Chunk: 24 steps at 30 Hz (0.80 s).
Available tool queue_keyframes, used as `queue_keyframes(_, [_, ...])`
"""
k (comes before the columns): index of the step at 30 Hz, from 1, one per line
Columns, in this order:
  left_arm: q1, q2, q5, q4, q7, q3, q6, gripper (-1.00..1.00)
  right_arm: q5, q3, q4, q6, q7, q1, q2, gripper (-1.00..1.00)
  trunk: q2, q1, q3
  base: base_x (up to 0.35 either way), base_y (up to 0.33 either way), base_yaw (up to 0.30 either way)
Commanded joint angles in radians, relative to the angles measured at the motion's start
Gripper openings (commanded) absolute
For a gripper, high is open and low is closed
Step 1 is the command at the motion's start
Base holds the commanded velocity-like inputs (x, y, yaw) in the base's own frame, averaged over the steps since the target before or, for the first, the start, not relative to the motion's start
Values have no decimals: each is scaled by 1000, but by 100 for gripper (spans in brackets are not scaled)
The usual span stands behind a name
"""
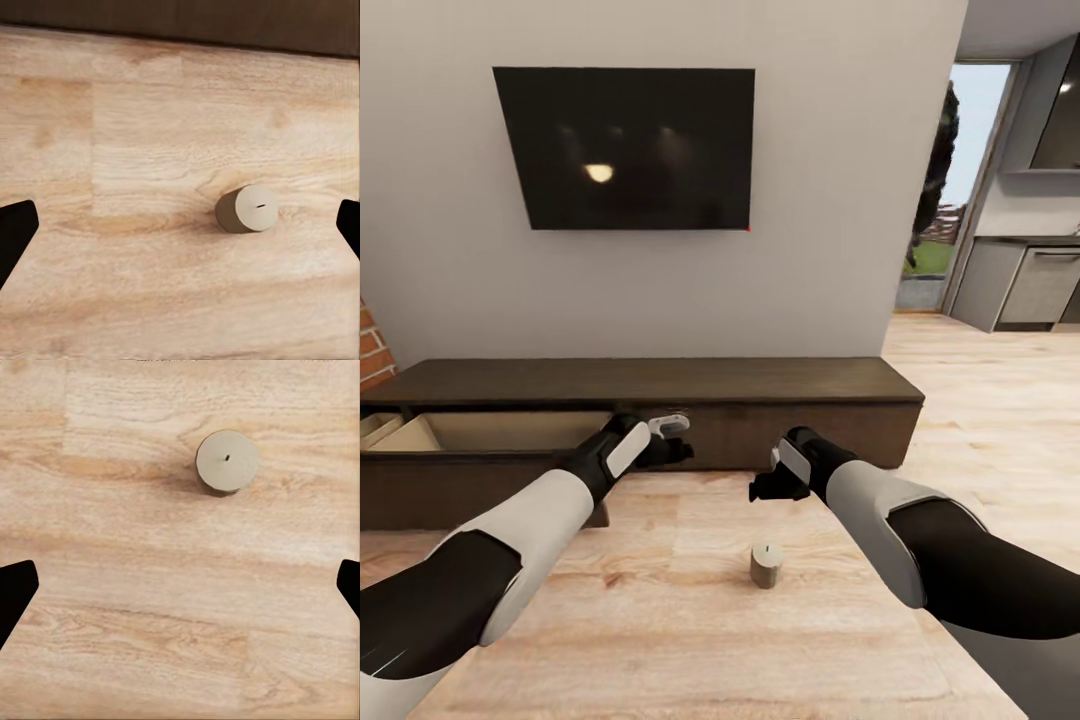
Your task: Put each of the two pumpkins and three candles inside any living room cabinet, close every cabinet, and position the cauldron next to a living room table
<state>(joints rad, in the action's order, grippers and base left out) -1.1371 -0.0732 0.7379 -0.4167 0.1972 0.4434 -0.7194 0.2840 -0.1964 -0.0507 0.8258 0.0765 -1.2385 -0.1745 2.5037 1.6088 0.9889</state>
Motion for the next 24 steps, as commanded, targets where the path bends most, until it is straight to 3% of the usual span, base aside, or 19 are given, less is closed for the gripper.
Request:
queue_keyframes(1, [-1,-2,11,15,8,8,0,100,10,-4,-2,-14,8,3,0,100,1,-1,2,-155,-283,240])
queue_keyframes(6, [0,-6,11,29,8,9,6,100,10,-7,-1,-34,7,7,0,100,1,-1,4,-132,-234,254])
queue_keyframes(12, [10,-8,12,41,7,9,80,100,9,-10,-2,-55,6,36,0,100,1,-1,7,-24,-41,261])
queue_keyframes(24, [72,-13,11,66,7,9,99,100,8,-9,-2,-83,6,46,0,100,1,-1,8,-1,-37,89])
